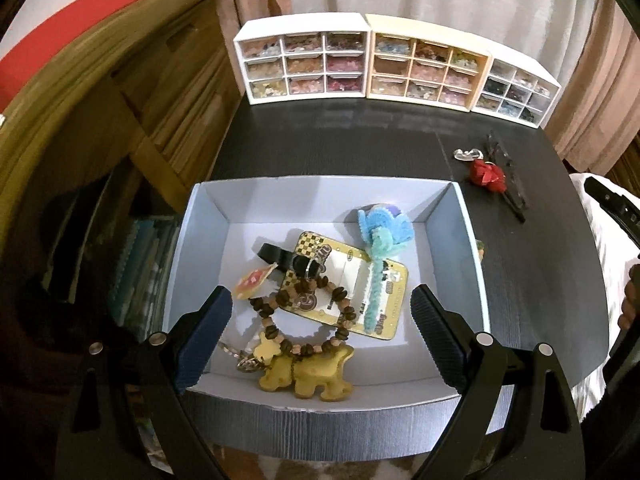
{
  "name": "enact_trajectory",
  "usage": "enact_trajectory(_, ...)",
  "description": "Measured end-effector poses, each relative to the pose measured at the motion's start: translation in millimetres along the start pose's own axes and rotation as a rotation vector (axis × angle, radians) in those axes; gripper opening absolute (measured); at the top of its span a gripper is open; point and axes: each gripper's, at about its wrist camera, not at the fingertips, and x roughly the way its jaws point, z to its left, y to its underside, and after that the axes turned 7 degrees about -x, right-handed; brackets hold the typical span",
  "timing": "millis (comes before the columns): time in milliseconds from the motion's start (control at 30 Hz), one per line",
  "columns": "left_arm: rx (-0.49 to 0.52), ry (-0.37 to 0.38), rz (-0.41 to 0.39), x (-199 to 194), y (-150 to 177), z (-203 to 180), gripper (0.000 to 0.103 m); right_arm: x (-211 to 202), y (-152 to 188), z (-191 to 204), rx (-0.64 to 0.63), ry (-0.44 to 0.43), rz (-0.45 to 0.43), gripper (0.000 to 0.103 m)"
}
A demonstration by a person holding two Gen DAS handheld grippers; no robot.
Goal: Organize jewelry
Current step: 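Withdraw both tools from the white box back over the table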
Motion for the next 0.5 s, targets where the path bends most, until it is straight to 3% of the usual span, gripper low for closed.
enact_trajectory(300, 0.042, 0.004, -0.001, 1.3, -4.8, -13.0, 0.091, 2.1, -4.5, 21.0, -0.082, -0.048, -0.014, 0.071)
enact_trajectory(500, 0.065, 0.108, 0.013, 7.6, -11.1, -22.8, 0.091, 13.2, 2.5, 26.3, -0.115, -0.056, 0.008, 0.071)
